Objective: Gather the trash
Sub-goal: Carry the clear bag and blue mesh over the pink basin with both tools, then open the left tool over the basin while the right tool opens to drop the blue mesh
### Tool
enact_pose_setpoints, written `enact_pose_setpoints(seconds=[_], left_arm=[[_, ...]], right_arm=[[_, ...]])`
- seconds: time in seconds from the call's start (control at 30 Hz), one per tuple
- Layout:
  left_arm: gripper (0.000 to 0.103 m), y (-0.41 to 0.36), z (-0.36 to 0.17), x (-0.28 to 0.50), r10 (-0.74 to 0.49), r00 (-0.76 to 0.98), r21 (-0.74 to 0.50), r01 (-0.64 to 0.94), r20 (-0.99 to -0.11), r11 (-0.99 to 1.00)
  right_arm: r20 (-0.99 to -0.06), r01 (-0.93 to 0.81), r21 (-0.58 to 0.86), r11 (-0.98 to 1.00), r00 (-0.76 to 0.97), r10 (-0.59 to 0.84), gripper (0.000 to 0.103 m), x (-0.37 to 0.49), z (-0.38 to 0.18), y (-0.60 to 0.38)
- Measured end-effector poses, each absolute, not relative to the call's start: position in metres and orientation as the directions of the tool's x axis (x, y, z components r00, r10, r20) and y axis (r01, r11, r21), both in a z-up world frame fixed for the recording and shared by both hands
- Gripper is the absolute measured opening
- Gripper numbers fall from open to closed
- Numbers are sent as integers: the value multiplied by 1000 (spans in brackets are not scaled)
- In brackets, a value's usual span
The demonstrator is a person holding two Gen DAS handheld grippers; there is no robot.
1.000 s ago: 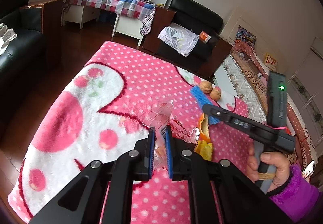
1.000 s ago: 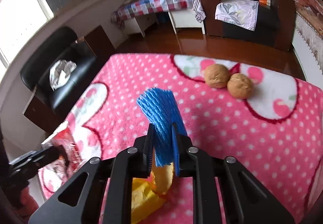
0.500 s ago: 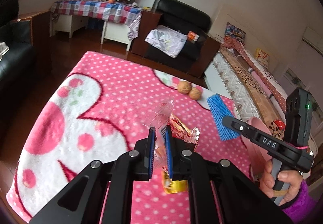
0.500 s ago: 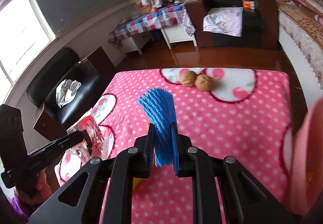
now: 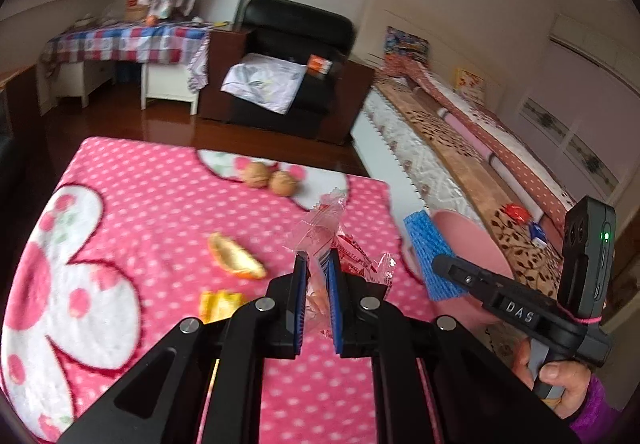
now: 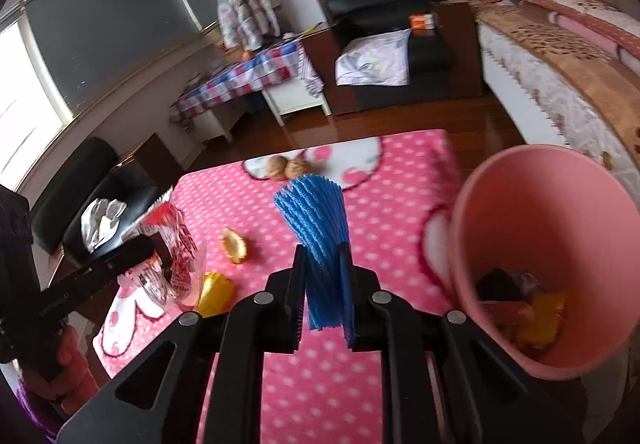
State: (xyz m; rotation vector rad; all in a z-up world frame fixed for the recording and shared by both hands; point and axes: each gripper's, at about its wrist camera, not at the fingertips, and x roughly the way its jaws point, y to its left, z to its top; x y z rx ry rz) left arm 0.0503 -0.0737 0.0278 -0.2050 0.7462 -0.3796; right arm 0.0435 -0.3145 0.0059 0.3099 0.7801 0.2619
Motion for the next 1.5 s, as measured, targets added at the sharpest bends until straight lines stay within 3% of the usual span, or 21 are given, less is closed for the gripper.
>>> enact_pose_setpoints(seconds=[0.53,1.3,1.5], left_arm=[[9,-196,38,56,-510,607,-260,455,-610,852],[10,-295,10,81,-528,547,-210,538,-650,816],[18,-298,1,87,-513,545,-203,529,-663,824]], right_arm=[[-640,72,316,946,752,156,16,8,1,-402],[-678,220,313,924,733,55,16,4,-27,-468],[-687,231,314,921,725,52,16,4,-33,-471]])
